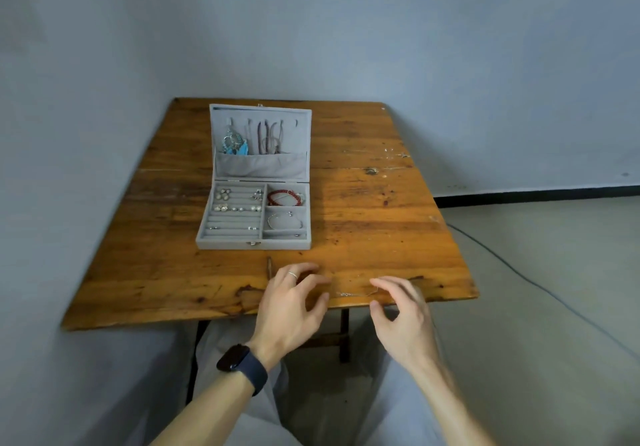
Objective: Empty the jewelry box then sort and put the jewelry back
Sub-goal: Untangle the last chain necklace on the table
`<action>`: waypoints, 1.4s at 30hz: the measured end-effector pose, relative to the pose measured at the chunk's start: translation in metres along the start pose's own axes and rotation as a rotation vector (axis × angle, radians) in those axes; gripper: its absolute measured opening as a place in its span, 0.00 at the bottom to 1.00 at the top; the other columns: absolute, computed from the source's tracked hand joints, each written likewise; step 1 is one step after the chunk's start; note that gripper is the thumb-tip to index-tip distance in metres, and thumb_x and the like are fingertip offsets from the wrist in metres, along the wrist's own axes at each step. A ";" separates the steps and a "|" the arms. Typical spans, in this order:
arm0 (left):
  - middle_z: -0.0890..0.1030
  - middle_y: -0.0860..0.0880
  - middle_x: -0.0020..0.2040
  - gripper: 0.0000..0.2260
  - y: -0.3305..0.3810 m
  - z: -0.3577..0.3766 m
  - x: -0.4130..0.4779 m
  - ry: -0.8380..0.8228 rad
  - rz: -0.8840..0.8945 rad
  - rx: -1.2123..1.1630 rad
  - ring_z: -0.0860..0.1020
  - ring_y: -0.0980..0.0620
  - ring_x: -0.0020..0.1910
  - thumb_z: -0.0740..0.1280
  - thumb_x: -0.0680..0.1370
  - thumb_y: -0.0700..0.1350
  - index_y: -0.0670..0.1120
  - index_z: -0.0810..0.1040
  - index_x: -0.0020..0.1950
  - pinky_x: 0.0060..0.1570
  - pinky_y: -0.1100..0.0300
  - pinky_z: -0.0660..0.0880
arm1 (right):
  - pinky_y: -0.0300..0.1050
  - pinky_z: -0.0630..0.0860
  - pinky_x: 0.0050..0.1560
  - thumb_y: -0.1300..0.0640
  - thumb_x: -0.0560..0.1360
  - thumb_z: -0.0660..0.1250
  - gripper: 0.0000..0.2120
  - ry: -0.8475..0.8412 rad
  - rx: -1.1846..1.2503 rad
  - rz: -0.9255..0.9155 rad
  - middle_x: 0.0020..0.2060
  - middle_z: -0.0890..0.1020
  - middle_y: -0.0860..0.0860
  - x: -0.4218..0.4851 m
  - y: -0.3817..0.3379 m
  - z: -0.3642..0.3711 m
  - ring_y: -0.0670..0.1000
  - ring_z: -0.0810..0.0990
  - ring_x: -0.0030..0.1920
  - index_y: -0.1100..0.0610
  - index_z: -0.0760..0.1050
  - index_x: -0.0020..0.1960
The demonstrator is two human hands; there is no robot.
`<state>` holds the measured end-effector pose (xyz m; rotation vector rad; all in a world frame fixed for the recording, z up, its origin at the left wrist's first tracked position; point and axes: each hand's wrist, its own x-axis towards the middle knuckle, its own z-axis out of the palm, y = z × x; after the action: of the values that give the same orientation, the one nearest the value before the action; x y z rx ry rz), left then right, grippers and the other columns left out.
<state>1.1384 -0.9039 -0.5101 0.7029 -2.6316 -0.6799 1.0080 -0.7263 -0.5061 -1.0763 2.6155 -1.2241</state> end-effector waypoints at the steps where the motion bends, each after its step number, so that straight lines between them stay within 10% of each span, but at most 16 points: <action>1: 0.76 0.56 0.65 0.15 0.002 0.000 0.001 0.002 0.004 0.019 0.71 0.53 0.66 0.61 0.77 0.60 0.59 0.81 0.60 0.63 0.51 0.73 | 0.39 0.72 0.61 0.60 0.74 0.72 0.15 -0.005 -0.013 -0.024 0.58 0.78 0.40 0.000 0.002 0.000 0.40 0.73 0.61 0.50 0.81 0.61; 17: 0.79 0.52 0.62 0.12 -0.004 0.003 -0.002 0.012 0.271 0.127 0.75 0.49 0.61 0.67 0.78 0.59 0.60 0.84 0.58 0.61 0.49 0.73 | 0.41 0.74 0.60 0.59 0.73 0.77 0.13 0.098 -0.132 -0.253 0.57 0.82 0.48 -0.004 0.028 0.010 0.50 0.77 0.57 0.57 0.84 0.57; 23: 0.82 0.53 0.53 0.04 0.001 0.008 -0.002 0.046 0.434 0.149 0.78 0.51 0.49 0.74 0.77 0.48 0.51 0.86 0.50 0.43 0.56 0.75 | 0.43 0.78 0.52 0.64 0.71 0.78 0.06 0.146 -0.118 -0.330 0.49 0.84 0.51 -0.003 0.031 0.005 0.52 0.80 0.50 0.60 0.86 0.48; 31: 0.83 0.61 0.48 0.03 0.024 -0.014 0.013 -0.173 0.006 -0.406 0.80 0.64 0.49 0.70 0.79 0.50 0.56 0.83 0.51 0.52 0.66 0.78 | 0.43 0.79 0.46 0.60 0.77 0.71 0.04 -0.048 0.199 -0.002 0.43 0.83 0.43 0.004 0.003 -0.027 0.47 0.82 0.47 0.51 0.80 0.47; 38: 0.86 0.48 0.45 0.05 0.052 -0.023 0.057 -0.262 -0.194 -0.860 0.83 0.51 0.46 0.69 0.81 0.43 0.42 0.81 0.52 0.50 0.60 0.80 | 0.53 0.81 0.50 0.60 0.79 0.68 0.04 -0.131 0.393 0.173 0.41 0.84 0.48 0.044 -0.020 -0.052 0.50 0.83 0.42 0.52 0.78 0.47; 42: 0.86 0.50 0.43 0.03 0.052 -0.025 0.084 -0.271 -0.144 -0.775 0.83 0.55 0.42 0.69 0.80 0.44 0.44 0.81 0.51 0.44 0.61 0.79 | 0.53 0.81 0.52 0.56 0.79 0.68 0.04 -0.171 0.270 0.228 0.39 0.84 0.45 0.069 -0.011 -0.067 0.47 0.82 0.41 0.48 0.78 0.46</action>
<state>1.0603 -0.9188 -0.4462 0.5784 -2.2381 -1.7968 0.9396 -0.7297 -0.4371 -0.7752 2.2884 -1.3191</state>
